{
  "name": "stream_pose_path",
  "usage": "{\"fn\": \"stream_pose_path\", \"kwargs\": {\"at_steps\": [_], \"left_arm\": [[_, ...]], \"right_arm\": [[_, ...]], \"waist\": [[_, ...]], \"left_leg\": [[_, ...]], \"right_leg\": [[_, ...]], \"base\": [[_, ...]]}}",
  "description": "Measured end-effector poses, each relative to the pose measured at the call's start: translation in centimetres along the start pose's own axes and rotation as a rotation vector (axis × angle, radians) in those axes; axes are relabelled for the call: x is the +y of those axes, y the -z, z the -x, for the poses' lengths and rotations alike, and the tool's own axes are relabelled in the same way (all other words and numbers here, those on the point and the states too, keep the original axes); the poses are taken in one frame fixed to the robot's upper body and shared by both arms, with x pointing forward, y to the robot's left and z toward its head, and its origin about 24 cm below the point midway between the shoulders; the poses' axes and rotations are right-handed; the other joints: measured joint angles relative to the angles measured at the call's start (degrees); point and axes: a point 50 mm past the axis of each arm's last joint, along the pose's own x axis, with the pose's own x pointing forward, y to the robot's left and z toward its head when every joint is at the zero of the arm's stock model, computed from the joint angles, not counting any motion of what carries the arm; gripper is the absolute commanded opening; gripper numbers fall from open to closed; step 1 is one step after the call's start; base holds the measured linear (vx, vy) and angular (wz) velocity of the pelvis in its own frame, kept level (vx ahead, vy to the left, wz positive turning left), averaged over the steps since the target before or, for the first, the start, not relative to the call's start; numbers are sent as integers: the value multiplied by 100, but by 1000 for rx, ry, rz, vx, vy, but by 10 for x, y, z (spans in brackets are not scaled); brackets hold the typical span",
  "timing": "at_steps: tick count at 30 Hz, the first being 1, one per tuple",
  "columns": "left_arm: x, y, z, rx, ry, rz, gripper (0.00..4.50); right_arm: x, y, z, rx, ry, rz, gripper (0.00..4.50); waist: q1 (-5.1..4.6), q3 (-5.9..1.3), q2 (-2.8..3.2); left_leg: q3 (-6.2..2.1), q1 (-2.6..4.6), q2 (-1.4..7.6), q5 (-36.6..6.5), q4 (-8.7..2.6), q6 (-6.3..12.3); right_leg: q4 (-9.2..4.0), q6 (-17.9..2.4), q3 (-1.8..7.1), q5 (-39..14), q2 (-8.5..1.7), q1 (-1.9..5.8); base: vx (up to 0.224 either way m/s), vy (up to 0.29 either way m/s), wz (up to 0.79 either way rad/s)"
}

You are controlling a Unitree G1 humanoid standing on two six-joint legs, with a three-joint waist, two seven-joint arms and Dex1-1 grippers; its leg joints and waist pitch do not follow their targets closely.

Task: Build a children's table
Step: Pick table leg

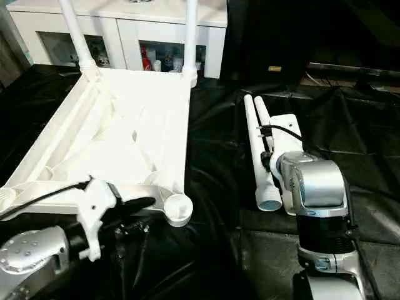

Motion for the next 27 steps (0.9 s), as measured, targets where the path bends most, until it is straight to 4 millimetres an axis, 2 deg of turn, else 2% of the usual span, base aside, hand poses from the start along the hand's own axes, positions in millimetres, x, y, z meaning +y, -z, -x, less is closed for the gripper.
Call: {"fn": "stream_pose_path", "kwargs": {"at_steps": [9,20,27], "left_arm": [[-3,-3,0,-13,15,-4,192],[-7,-4,-2,-10,23,-22,192],[-7,-4,-3,-9,26,-23,192]], "right_arm": [[7,10,-4,86,-76,-37,285],[10,31,-13,209,-149,-117,285],[7,35,-15,231,-156,-142,214]], "waist": [[58,-15,-24],[65,-34,-54],[66,-35,-55]], "left_leg": [[12,0,7,4,0,0],[18,1,10,6,1,-2],[20,1,13,8,1,-3]], "right_leg": [[0,0,0,0,1,-3],[1,5,0,7,0,-3],[1,4,-1,11,0,-3]], "base": [[0,0,0],[0,0,0],[0,0,0]]}}
